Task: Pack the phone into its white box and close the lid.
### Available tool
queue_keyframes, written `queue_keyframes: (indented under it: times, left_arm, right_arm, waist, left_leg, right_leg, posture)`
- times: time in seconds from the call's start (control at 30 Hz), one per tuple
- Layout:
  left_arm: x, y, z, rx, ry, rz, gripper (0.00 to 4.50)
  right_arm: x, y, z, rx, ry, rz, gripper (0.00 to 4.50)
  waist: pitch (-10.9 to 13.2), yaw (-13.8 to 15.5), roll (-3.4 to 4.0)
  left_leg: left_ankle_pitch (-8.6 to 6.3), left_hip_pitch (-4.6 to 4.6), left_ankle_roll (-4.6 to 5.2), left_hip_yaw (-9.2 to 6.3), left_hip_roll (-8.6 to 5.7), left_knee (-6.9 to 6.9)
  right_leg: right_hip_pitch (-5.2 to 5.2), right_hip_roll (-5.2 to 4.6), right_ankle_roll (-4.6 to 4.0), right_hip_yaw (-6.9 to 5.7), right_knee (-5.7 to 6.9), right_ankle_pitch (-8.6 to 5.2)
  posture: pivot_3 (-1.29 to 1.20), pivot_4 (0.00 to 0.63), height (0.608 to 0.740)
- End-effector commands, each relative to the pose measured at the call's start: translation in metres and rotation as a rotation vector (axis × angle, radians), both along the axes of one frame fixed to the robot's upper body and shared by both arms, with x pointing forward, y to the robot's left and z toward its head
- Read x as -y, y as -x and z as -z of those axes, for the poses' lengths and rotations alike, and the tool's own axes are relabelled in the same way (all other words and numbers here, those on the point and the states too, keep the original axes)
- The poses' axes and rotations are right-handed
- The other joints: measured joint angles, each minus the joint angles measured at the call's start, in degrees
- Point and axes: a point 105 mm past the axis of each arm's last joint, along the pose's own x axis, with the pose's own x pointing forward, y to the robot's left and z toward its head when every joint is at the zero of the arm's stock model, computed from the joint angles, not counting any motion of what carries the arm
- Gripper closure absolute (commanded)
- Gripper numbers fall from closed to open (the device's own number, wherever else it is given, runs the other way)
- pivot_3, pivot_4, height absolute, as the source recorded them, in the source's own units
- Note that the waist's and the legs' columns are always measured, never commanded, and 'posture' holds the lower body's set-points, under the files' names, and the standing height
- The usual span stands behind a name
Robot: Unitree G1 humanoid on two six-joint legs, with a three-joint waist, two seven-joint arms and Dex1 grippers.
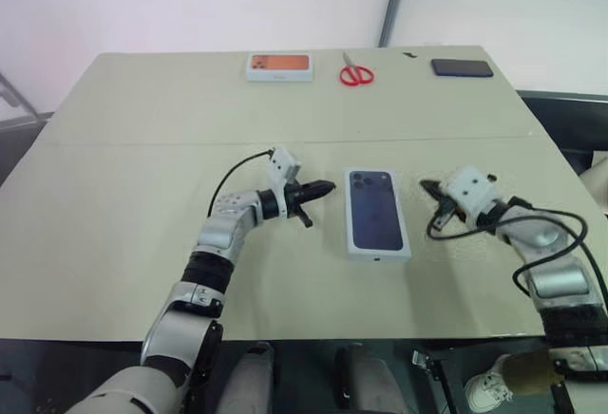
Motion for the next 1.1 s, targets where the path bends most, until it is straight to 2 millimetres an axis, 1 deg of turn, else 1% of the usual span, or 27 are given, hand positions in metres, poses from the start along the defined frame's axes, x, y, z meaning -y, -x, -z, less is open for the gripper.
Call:
queue_keyframes:
  times: [0.03,0.1,0.17,0.23,0.33,0.37,0.4,0.53,0.67,0.7,0.73,0.77,0.8,0.83,0.87,0.9,0.97,1.0,1.03,1.07,1.1]
  left_arm:
    - [0.016,-0.002,-0.032,0.067,0.076,0.028,4.5]
    - [0.024,0.0,-0.031,0.062,0.076,0.052,4.5]
    - [0.031,0.004,-0.028,0.073,0.06,0.086,4.5]
    - [0.037,0.008,-0.02,0.056,0.034,0.114,4.5]
    - [0.042,0.022,0.016,0.063,-0.165,0.208,4.5]
    - [0.042,0.026,0.024,0.039,-0.201,0.225,4.5]
    - [0.042,0.027,0.028,0.024,-0.219,0.23,4.5]
    - [0.039,0.027,0.022,0.043,-0.191,0.223,4.5]
    - [0.033,0.02,0.021,0.001,-0.177,0.188,4.5]
    - [0.03,0.018,0.021,-0.022,-0.169,0.176,4.5]
    - [0.027,0.014,0.017,-0.038,-0.143,0.157,4.5]
    - [0.022,0.009,0.011,-0.048,-0.115,0.13,4.5]
    - [0.016,0.005,0.004,-0.009,-0.11,0.106,3.94]
    - [0.01,0.003,-0.004,0.047,-0.102,0.087,3.61]
    - [0.004,0.0,-0.012,0.069,-0.085,0.066,3.16]
    - [-0.005,-0.004,-0.019,0.086,-0.071,0.036,2.74]
    - [-0.021,-0.006,-0.028,0.132,-0.078,0.012,1.64]
    - [-0.03,-0.006,-0.029,0.146,-0.093,-0.004,1.2]
    - [-0.039,-0.005,-0.029,0.163,-0.113,-0.015,0.61]
    - [-0.047,-0.004,-0.029,0.177,-0.127,-0.024,0.15]
    - [-0.057,-0.002,-0.028,0.18,-0.141,-0.034,0.0]
  right_arm:
    - [-0.028,0.011,-0.01,0.015,-0.024,-0.154,4.45]
    - [-0.038,0.017,-0.002,-0.027,-0.041,-0.198,4.45]
    - [-0.043,0.021,0.006,-0.047,-0.019,-0.223,4.45]
    - [-0.049,0.029,0.02,-0.093,0.028,-0.27,4.45]
    - [-0.057,0.042,0.041,-0.165,0.086,-0.327,4.45]
    - [-0.057,0.043,0.045,-0.175,0.114,-0.327,4.45]
    - [-0.057,0.044,0.048,-0.179,0.132,-0.325,4.45]
    - [-0.06,0.044,0.045,-0.177,0.133,-0.326,4.45]
    - [-0.059,0.04,0.042,-0.178,0.111,-0.306,4.45]
    - [-0.058,0.04,0.041,-0.186,0.091,-0.302,4.45]
    - [-0.058,0.037,0.036,-0.191,0.036,-0.287,4.45]
    - [-0.057,0.035,0.028,-0.205,-0.056,-0.283,4.45]
    - [-0.056,0.032,0.019,-0.2,-0.129,-0.273,4.23]
    - [-0.054,0.028,0.011,-0.182,-0.173,-0.254,3.92]
    - [-0.052,0.025,0.003,-0.156,-0.193,-0.25,3.6]
    - [-0.053,0.025,-0.003,-0.138,-0.2,-0.258,3.18]
    - [-0.056,0.026,-0.008,-0.124,-0.194,-0.288,2.08]
    - [-0.057,0.026,-0.008,-0.125,-0.199,-0.3,1.61]
    - [-0.058,0.026,-0.008,-0.129,-0.201,-0.306,1.03]
    - [-0.058,0.025,-0.007,-0.13,-0.184,-0.309,0.51]
    - [-0.058,0.024,-0.005,-0.135,-0.168,-0.311,0.02]
  waist:
    - [0.0,0.2,-0.01]
    - [-0.01,0.16,-0.01]
    - [-0.01,0.06,-0.01]
    - [-0.01,0.03,-0.01]
    - [-0.03,-0.36,0.03]
    - [-0.04,-0.41,0.04]
    - [-0.05,-0.39,0.03]
    - [-0.08,-0.26,0.0]
    - [-0.08,-0.26,0.0]
    - [-0.08,-0.26,-0.01]
    - [-0.08,-0.29,-0.01]
    - [-0.08,-0.34,-0.01]
    - [-0.07,-0.42,-0.02]
    - [-0.07,-0.47,-0.01]
    - [-0.06,-0.45,0.0]
    - [-0.06,-0.38,0.0]
    - [-0.06,-0.25,0.0]
    - [-0.06,-0.16,-0.01]
    - [-0.06,-0.11,-0.01]
    - [-0.06,-0.1,-0.01]
    - [-0.06,-0.08,0.0]
  left_leg:
    - [0.0,0.0,0.0,-0.01,0.0,0.0]
    - [0.0,0.0,0.0,-0.04,-0.03,0.04]
    - [0.0,0.01,0.0,-0.03,-0.05,0.04]
    - [0.0,0.02,0.0,-0.03,-0.05,0.04]
    - [0.0,0.05,0.01,-0.02,-0.05,0.03]
    - [0.0,0.09,0.01,0.01,-0.04,0.01]
    - [0.0,0.15,0.01,0.0,-0.03,-0.01]
    - [-0.01,0.26,0.01,-0.02,-0.01,-0.01]
    - [-0.01,0.26,0.01,-0.03,0.0,-0.01]
    - [-0.01,0.26,0.01,-0.03,0.0,-0.01]
    - [-0.01,0.26,0.01,-0.03,0.0,-0.01]
    - [-0.01,0.27,0.01,-0.03,0.0,-0.01]
    - [-0.01,0.26,0.01,-0.03,0.02,-0.01]
    - [-0.01,0.24,0.01,-0.04,0.02,-0.01]
    - [-0.01,0.22,0.01,-0.03,0.03,-0.01]
    - [-0.01,0.19,0.01,-0.03,0.03,-0.01]
    - [0.0,0.1,0.0,-0.02,0.03,0.0]
    - [0.0,0.09,0.0,-0.03,0.02,0.01]
    - [0.0,0.08,0.0,-0.03,0.02,0.01]
    - [0.0,0.08,0.0,-0.03,0.02,0.01]
    - [0.0,0.08,0.0,-0.03,0.02,0.0]
  right_leg:
    - [0.02,0.0,0.0,-0.01,-0.01,0.0]
    - [0.09,-0.02,0.01,-0.06,-0.05,0.0]
    - [0.11,-0.03,0.01,-0.05,-0.06,0.0]
    - [0.09,-0.02,0.01,-0.05,-0.03,0.0]
    - [0.09,0.0,0.01,-0.04,0.0,0.0]
    - [0.1,0.0,0.01,-0.01,0.0,0.0]
    - [0.15,0.02,0.01,0.0,0.0,0.0]
    - [0.29,0.03,0.0,-0.02,-0.01,-0.01]
    - [0.29,0.03,0.0,-0.02,-0.01,-0.01]
    - [0.29,0.03,0.0,-0.01,-0.01,-0.01]
    - [0.29,0.03,0.0,-0.01,-0.01,-0.01]
    - [0.29,0.03,0.0,-0.02,-0.01,-0.01]
    - [0.28,0.03,0.0,-0.02,0.0,-0.01]
    - [0.24,0.03,0.0,-0.01,0.02,-0.01]
    - [0.19,0.04,0.0,0.0,0.04,0.0]
    - [0.14,0.03,-0.01,0.01,0.07,0.0]
    - [0.05,0.03,0.0,0.01,0.07,0.0]
    - [0.06,0.03,0.0,0.0,0.07,0.0]
    - [0.06,0.03,0.0,-0.01,0.06,0.0]
    - [0.06,0.02,0.0,-0.01,0.05,0.0]
    - [0.06,0.02,0.0,-0.01,0.05,0.0]
  posture:
    - [0.0,0.15,0.74]
    - [0.0,0.15,0.74]
    - [0.0,0.15,0.74]
    - [0.0,0.15,0.74]
    - [0.0,0.15,0.74]
    - [0.0,0.15,0.74]
    - [0.0,0.15,0.74]
    - [0.0,0.15,0.74]
    - [0.0,0.15,0.74]
    - [0.0,0.15,0.74]
    - [0.0,0.15,0.74]
    - [0.0,0.15,0.74]
    - [0.0,0.15,0.74]
    - [0.0,0.15,0.74]
    - [0.0,0.15,0.74]
    - [0.0,0.15,0.74]
    - [0.0,0.15,0.74]
    - [0.0,0.15,0.74]
    - [0.0,0.15,0.74]
    - [0.0,0.15,0.74]
    - [0.0,0.15,0.74]
